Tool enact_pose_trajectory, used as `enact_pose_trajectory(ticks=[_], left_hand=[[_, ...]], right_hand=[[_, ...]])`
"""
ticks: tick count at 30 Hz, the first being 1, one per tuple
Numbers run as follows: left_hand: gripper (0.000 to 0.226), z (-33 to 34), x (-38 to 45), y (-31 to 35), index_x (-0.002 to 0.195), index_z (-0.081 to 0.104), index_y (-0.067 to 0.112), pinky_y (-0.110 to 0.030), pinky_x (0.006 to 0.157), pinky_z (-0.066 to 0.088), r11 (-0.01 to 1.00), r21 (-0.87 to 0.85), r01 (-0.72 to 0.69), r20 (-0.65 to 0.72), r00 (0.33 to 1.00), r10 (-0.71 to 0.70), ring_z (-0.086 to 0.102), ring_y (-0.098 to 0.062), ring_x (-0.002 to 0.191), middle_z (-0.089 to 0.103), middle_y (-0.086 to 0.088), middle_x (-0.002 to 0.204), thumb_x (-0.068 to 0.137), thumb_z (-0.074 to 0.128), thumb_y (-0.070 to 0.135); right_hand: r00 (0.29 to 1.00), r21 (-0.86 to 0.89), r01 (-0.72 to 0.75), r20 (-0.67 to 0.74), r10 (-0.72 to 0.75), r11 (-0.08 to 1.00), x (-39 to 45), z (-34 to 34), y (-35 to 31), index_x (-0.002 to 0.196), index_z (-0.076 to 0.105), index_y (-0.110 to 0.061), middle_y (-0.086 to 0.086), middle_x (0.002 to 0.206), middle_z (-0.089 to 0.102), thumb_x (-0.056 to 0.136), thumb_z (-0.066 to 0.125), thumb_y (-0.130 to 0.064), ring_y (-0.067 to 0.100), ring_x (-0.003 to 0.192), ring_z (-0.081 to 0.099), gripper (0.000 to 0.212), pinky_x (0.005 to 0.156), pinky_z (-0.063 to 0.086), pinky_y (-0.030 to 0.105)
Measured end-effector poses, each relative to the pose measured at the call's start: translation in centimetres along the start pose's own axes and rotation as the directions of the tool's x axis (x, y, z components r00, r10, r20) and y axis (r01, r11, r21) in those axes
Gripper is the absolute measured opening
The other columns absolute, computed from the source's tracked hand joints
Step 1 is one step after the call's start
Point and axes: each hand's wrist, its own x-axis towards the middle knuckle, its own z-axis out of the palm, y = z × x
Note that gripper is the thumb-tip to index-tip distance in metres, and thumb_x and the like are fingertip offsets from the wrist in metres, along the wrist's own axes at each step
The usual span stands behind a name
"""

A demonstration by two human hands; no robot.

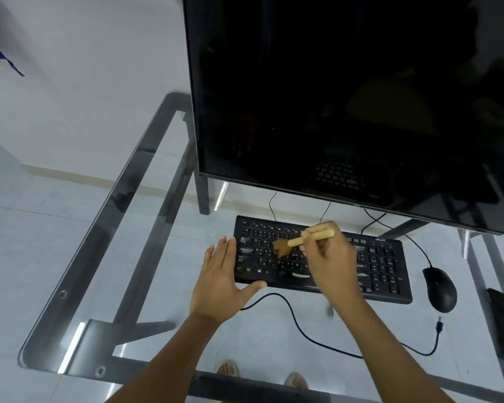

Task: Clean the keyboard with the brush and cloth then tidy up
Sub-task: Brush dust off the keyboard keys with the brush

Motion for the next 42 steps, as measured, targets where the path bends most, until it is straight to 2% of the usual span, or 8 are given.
enact_pose_trajectory(ticks=[4, 8, 11, 15, 25, 28, 31, 42], left_hand=[[0.101, 0.0, -0.1, 0.0, 0.144, 0.032, 0.004, -0.049, 0.107, 0.013, 0.999, 0.028, -0.023, -0.004, 1.000, 0.023, -0.022, 0.010, 0.132, 0.041, -0.015, 0.146, 0.074, 0.058, 0.072], [0.101, 0.2, 0.1, -0.2, 0.146, 0.028, 0.006, -0.043, 0.111, 0.009, 0.999, 0.053, -0.011, 0.020, 1.000, 0.010, -0.014, 0.006, 0.134, 0.036, -0.013, 0.149, 0.075, 0.054, 0.074], [0.100, 0.4, 0.1, -0.2, 0.142, 0.034, 0.002, -0.048, 0.109, 0.014, 0.995, 0.089, -0.034, 0.013, 0.999, 0.033, -0.005, -0.001, 0.136, 0.042, -0.018, 0.145, 0.075, 0.053, 0.074], [0.100, 0.5, 0.1, -0.2, 0.143, 0.032, 0.002, -0.045, 0.112, 0.015, 0.996, 0.083, -0.030, 0.020, 0.999, 0.028, 0.003, -0.007, 0.140, 0.040, -0.016, 0.146, 0.075, 0.055, 0.072], [0.098, 0.1, 0.0, 0.2, 0.143, 0.034, 0.005, -0.047, 0.107, 0.016, 0.998, 0.065, -0.025, 0.010, 1.000, 0.025, -0.005, 0.003, 0.133, 0.043, -0.017, 0.144, 0.074, 0.060, 0.069], [0.100, 0.0, -0.2, 0.0, 0.146, 0.028, 0.008, -0.042, 0.110, 0.014, 0.999, 0.037, 0.008, 0.032, 0.999, -0.009, -0.010, 0.005, 0.133, 0.037, -0.013, 0.149, 0.074, 0.059, 0.071], [0.098, -0.1, 0.1, 0.0, 0.142, 0.033, 0.005, -0.046, 0.106, 0.020, 0.997, 0.068, -0.027, 0.004, 1.000, 0.027, 0.000, -0.003, 0.136, 0.044, -0.017, 0.143, 0.075, 0.055, 0.072], [0.102, 0.2, -0.1, 0.1, 0.145, 0.030, 0.007, -0.042, 0.109, 0.019, 0.998, 0.056, 0.010, 0.029, 1.000, -0.012, -0.004, 0.003, 0.133, 0.038, -0.013, 0.148, 0.073, 0.049, 0.077]], right_hand=[[0.978, -0.086, 0.038, 0.209, -0.020, 0.996, 0.8, -0.5, 0.4, 0.087, 0.061, -0.020, -0.007, 0.074, 0.070, 0.093, 0.060, -0.018, 0.004, 0.065, 0.067, 0.006, 0.060, 0.056, 0.025], [0.995, 0.001, 0.087, -0.044, -0.087, 0.996, 3.1, -0.9, -0.3, 0.087, 0.059, -0.022, -0.006, 0.082, 0.067, 0.093, 0.058, -0.008, 0.005, 0.069, 0.065, 0.015, 0.061, 0.052, 0.023], [0.977, -0.116, 0.091, 0.204, -0.066, 0.989, 3.5, 0.4, -0.7, 0.089, 0.058, -0.020, -0.002, 0.079, 0.070, 0.095, 0.055, -0.016, 0.014, 0.068, 0.068, 0.008, 0.066, 0.059, 0.037], [0.991, -0.066, 0.133, 0.043, -0.130, 0.989, 4.7, 1.2, -1.4, 0.093, 0.058, -0.014, -0.003, 0.084, 0.067, 0.096, 0.053, -0.012, -0.002, 0.069, 0.063, 0.006, 0.062, 0.052, 0.017], [0.949, -0.057, 0.180, 0.274, -0.158, 0.982, 4.3, 4.2, -3.0, 0.100, 0.059, -0.013, -0.001, 0.089, 0.069, 0.096, 0.053, -0.014, -0.003, 0.063, 0.058, 0.006, 0.056, 0.044, 0.011], [0.994, -0.015, 0.094, 0.065, -0.093, 0.995, 4.3, 2.4, -1.8, 0.100, 0.059, -0.010, -0.009, 0.079, 0.064, 0.096, 0.053, -0.009, -0.005, 0.061, 0.058, 0.007, 0.051, 0.042, 0.010], [0.982, 0.032, -0.004, 0.191, -0.002, 0.999, 4.1, 1.1, -1.3, 0.098, 0.060, -0.012, -0.007, 0.080, 0.068, 0.096, 0.053, -0.012, 0.009, 0.071, 0.068, 0.007, 0.064, 0.058, 0.029], [0.999, -0.050, 0.039, 0.040, -0.037, 0.998, 3.8, -1.0, 0.1, 0.093, 0.059, -0.012, -0.013, 0.072, 0.063, 0.096, 0.055, -0.013, -0.007, 0.063, 0.060, 0.005, 0.056, 0.043, 0.008]])
